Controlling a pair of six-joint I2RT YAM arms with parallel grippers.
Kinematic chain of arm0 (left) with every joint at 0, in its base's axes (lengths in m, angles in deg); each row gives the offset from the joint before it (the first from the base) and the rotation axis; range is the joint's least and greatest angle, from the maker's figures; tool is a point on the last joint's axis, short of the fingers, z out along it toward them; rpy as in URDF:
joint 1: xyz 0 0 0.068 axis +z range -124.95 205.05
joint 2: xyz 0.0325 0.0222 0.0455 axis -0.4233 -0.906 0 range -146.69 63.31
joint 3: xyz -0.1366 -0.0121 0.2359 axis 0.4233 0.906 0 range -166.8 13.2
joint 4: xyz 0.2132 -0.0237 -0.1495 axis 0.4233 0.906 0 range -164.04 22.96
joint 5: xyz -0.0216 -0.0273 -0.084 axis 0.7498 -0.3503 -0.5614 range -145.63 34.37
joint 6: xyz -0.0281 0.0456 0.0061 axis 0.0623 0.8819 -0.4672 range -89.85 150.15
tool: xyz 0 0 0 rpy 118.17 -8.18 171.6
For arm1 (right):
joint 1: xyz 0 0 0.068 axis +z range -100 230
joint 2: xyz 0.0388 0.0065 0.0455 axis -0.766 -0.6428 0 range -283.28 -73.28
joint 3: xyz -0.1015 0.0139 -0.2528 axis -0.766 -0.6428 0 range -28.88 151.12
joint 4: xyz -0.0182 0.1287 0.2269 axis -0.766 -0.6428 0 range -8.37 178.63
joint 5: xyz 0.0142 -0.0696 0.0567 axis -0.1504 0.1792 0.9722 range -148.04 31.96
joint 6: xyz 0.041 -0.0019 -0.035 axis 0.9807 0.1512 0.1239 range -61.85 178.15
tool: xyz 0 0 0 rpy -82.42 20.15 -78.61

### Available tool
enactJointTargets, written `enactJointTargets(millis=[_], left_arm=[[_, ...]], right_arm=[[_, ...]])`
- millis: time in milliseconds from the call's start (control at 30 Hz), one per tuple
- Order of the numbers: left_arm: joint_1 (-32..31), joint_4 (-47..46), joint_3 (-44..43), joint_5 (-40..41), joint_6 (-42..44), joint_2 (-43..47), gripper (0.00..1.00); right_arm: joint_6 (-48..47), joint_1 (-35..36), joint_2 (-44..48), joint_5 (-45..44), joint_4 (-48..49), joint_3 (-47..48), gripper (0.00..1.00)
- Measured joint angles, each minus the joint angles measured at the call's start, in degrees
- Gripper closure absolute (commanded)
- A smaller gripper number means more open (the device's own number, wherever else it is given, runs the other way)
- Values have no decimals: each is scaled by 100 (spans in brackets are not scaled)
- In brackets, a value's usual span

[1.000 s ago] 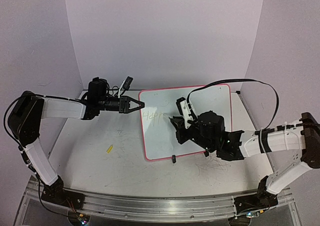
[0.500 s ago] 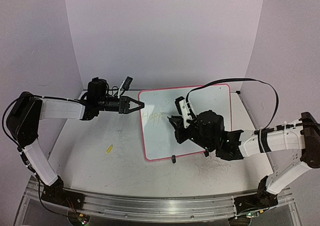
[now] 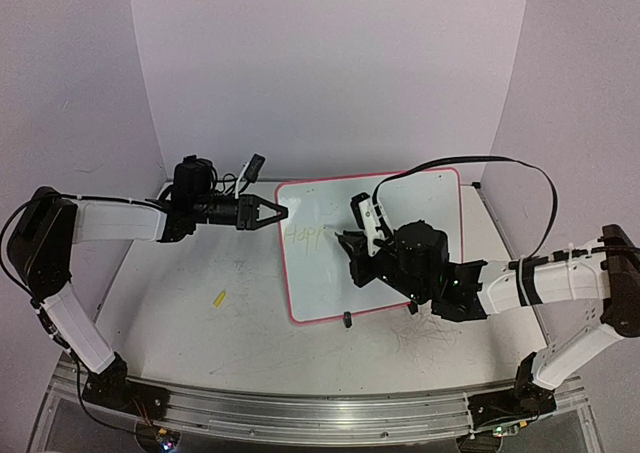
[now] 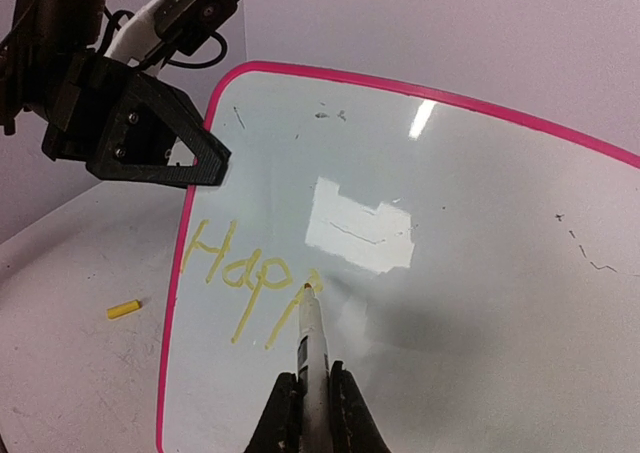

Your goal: Write a sentence on the whiteboard

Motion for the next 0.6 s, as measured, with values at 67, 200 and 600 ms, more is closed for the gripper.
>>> enactJointTargets(millis=[67,200,600], left_arm=[[0,-1,17,12,28,11,100],[0,7,19,25,58,34,100],[-22,62,19,80,112,80,100]], right_arm=[[-3,0,0,-35,-2,0,100],[-13,16,0,-67,-5,0,100],[-17,140,-100,-74,-29,51,100]])
